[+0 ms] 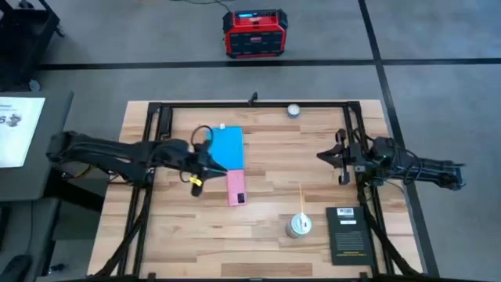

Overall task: Apply microfiber cloth
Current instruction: Spray the device using the spray bottle

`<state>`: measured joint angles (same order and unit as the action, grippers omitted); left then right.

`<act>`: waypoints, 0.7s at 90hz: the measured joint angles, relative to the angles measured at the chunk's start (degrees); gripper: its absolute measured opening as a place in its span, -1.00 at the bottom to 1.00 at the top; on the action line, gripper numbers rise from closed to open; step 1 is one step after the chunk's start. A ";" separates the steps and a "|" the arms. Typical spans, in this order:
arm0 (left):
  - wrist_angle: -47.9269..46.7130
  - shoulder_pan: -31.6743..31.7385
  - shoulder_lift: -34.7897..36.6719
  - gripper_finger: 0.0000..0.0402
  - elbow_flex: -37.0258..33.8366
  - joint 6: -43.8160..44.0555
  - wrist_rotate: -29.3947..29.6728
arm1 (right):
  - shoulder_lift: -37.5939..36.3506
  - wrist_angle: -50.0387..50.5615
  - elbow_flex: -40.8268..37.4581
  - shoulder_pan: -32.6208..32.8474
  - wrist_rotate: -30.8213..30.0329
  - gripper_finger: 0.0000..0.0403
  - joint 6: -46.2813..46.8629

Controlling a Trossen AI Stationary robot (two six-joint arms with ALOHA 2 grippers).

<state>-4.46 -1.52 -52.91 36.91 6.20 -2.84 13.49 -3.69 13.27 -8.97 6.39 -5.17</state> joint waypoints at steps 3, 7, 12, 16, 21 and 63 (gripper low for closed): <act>-1.21 0.00 1.24 -0.61 0.00 0.82 0.33 | 1.83 -0.09 1.26 -0.01 -0.04 -0.84 -0.68; -2.13 0.02 2.70 -0.56 0.00 1.40 0.79 | 4.63 -0.26 3.33 -0.01 -0.07 -0.81 -1.41; -3.59 0.02 4.38 -0.50 0.00 1.44 1.17 | 8.57 -0.29 6.26 0.00 -0.08 -0.78 -2.18; -3.74 0.02 5.19 -0.46 0.00 1.43 1.39 | 12.13 -0.47 8.81 0.00 -0.15 -0.77 -2.45; -4.12 0.02 5.95 -0.44 0.00 0.92 1.65 | 16.83 -0.37 12.04 -0.02 -0.20 -0.77 -2.84; -8.03 3.45 4.96 -0.42 -4.47 4.47 5.19 | 51.12 0.41 29.20 -4.31 -0.50 -0.99 -8.58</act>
<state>-12.49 1.93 -47.94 32.44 10.67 2.35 64.61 -3.28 42.47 -13.28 5.89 -13.75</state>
